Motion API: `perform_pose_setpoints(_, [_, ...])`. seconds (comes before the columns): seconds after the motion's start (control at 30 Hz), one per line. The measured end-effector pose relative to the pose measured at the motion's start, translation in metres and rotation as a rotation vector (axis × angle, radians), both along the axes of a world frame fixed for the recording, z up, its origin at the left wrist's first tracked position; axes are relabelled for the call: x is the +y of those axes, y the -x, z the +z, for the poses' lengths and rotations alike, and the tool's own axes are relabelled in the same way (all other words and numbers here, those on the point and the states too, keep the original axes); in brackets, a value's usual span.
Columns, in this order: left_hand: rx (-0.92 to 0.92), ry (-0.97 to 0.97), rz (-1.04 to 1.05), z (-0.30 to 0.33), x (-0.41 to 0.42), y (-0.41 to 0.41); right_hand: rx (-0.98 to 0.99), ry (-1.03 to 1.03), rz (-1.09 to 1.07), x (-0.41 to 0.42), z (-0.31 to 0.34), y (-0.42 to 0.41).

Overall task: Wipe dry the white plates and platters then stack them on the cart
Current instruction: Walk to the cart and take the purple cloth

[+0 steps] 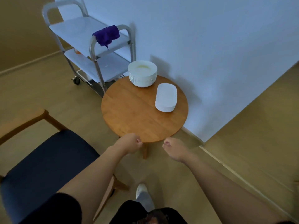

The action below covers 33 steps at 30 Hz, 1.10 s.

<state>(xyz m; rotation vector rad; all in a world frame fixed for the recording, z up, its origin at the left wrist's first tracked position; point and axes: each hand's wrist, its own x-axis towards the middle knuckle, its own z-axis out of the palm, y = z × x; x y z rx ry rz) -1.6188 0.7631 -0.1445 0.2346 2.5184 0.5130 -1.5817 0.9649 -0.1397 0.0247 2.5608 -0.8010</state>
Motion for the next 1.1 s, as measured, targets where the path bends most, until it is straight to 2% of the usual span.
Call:
perform_pose_setpoints(0.2, [-0.013, -0.008, 0.049, 0.000, -0.011, 0.075, -0.026, 0.043, 0.027, -0.018, 0.001, 0.074])
perform_pose_setpoints(0.47, [-0.040, -0.029, 0.106, -0.012, -0.024, 0.126, -0.083, 0.041, 0.076, -0.023, -0.008, 0.131])
perform_pose_setpoints(0.8, [0.010, 0.030, 0.224, -0.008, -0.015, 0.203, -0.002, 0.049, 0.211, -0.014, -0.011, 0.243])
perform_pose_setpoints(1.1, [0.019, 0.036, 0.302, 0.004, -0.025, 0.259, -0.045, 0.081, 0.265, -0.035, -0.019, 0.306])
